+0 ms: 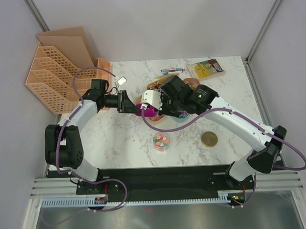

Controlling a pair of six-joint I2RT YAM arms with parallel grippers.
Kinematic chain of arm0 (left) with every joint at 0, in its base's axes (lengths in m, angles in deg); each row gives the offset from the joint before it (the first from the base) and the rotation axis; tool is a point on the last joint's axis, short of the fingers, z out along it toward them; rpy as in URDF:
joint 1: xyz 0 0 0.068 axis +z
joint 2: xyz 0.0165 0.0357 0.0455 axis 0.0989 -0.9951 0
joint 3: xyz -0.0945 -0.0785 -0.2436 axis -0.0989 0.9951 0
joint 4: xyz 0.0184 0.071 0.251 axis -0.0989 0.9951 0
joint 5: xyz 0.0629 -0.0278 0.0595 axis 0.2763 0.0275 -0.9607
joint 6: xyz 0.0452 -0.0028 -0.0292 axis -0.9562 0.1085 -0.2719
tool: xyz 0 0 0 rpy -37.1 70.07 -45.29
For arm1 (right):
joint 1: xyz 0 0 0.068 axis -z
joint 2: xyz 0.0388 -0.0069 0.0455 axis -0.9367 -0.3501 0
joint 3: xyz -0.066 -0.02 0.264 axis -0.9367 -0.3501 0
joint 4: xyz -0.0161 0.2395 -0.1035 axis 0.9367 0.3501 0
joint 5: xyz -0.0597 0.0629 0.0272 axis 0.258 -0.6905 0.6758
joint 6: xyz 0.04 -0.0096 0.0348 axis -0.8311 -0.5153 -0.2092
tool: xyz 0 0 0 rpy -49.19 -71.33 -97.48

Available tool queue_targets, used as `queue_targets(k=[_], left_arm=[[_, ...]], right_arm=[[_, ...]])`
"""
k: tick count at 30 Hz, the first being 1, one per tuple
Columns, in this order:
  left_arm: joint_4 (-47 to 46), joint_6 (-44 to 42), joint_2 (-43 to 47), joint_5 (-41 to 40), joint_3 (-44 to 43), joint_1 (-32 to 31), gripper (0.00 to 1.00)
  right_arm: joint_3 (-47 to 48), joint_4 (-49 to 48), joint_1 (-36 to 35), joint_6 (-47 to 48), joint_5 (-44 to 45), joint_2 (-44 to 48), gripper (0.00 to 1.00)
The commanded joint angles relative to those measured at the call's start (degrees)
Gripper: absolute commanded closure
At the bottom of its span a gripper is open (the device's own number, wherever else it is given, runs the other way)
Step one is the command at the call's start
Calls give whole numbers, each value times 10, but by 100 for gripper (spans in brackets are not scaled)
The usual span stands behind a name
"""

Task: Pack the candies
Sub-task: Adjust the spatula.

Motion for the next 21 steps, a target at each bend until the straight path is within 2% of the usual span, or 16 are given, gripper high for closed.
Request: queue_targets(k=[1, 4, 8, 13, 15, 18, 21], left_arm=[[-45, 42, -17, 55, -18, -1, 60], [-67, 60, -22, 86, -14, -1, 98], [-87, 71, -23, 142, -6, 0, 98], [-95, 76, -24, 195, -3, 1, 98], [-96, 75, -23, 195, -3, 2, 98], [-95, 73, -23, 194, -4, 2, 98], [-95, 74, -26, 191, -6, 2, 98]], right_arm=[[24, -16, -5, -11, -22, -1, 100], [13, -14, -9, -11, -24, 2, 100], [-6, -14, -11, -12, -22, 8, 100], [-40, -25, -9, -19, 2, 35, 62], [-60, -28, -7, -21, 2, 54, 55], [-85, -30, -4, -25, 17, 71, 51], [-93, -31, 1, -25, 22, 79, 52]])
